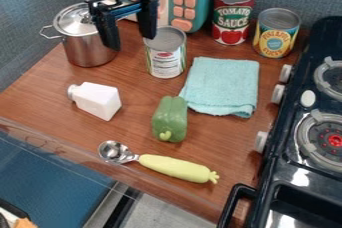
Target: Move the saltshaker from the left bottom side of the table and to the left side of the green pepper
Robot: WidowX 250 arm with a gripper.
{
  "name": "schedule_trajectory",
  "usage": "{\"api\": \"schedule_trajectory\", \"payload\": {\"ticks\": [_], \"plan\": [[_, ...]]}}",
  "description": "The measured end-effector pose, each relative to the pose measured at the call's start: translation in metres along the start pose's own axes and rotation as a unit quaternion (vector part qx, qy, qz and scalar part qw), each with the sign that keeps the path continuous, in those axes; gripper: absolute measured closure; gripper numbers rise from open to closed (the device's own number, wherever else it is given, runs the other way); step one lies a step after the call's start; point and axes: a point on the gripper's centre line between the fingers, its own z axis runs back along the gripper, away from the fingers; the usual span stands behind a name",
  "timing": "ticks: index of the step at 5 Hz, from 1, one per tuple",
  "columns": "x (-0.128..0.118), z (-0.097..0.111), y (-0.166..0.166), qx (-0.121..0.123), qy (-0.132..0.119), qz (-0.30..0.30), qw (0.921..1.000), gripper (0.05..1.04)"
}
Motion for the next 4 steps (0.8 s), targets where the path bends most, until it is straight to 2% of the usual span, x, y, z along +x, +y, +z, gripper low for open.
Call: {"api": "schedule_trajectory", "payload": {"ticks": [1, 2, 3, 4], "plan": [[-0.009, 0.002, 0.006, 0.006, -0.076, -0.124, 0.9894, 0.083], [-0.005, 0.000, 0.018, 0.041, -0.108, -0.213, 0.9701, 0.083], [-0.009, 0.010, 0.020, 0.064, -0.137, -0.259, 0.9540, 0.083], [-0.014, 0.021, 0.019, 0.064, -0.156, -0.285, 0.9437, 0.083]]}}
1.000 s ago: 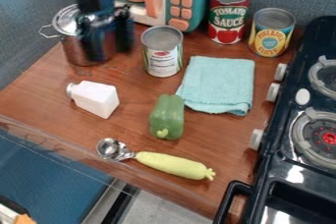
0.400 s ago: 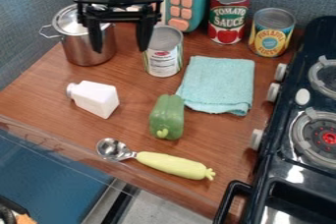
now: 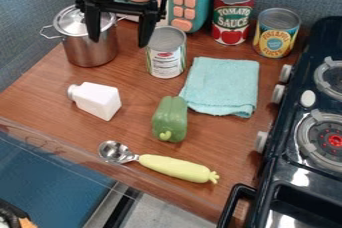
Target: Move the saltshaker from the left bottom side of the table and to the left side of the green pepper
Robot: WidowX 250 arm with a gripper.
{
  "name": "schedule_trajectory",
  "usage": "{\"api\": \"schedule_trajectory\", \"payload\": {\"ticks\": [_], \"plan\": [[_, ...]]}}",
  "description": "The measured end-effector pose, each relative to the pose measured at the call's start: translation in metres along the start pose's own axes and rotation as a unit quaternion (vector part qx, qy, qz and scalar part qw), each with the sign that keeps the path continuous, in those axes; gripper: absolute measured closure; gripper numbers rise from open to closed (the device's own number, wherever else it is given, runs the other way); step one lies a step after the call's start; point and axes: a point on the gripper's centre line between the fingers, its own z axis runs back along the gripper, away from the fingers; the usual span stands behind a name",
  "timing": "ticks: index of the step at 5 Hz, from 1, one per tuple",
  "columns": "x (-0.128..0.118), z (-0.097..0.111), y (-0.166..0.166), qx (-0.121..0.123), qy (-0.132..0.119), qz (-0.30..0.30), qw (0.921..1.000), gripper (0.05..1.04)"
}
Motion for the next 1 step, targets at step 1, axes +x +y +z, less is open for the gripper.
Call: {"api": "schedule_trajectory", "payload": {"ticks": [1], "plan": [[-0.0058, 0.0117, 0.0029, -0.012, -0.011, -0.022, 0.9996, 0.083]]}}
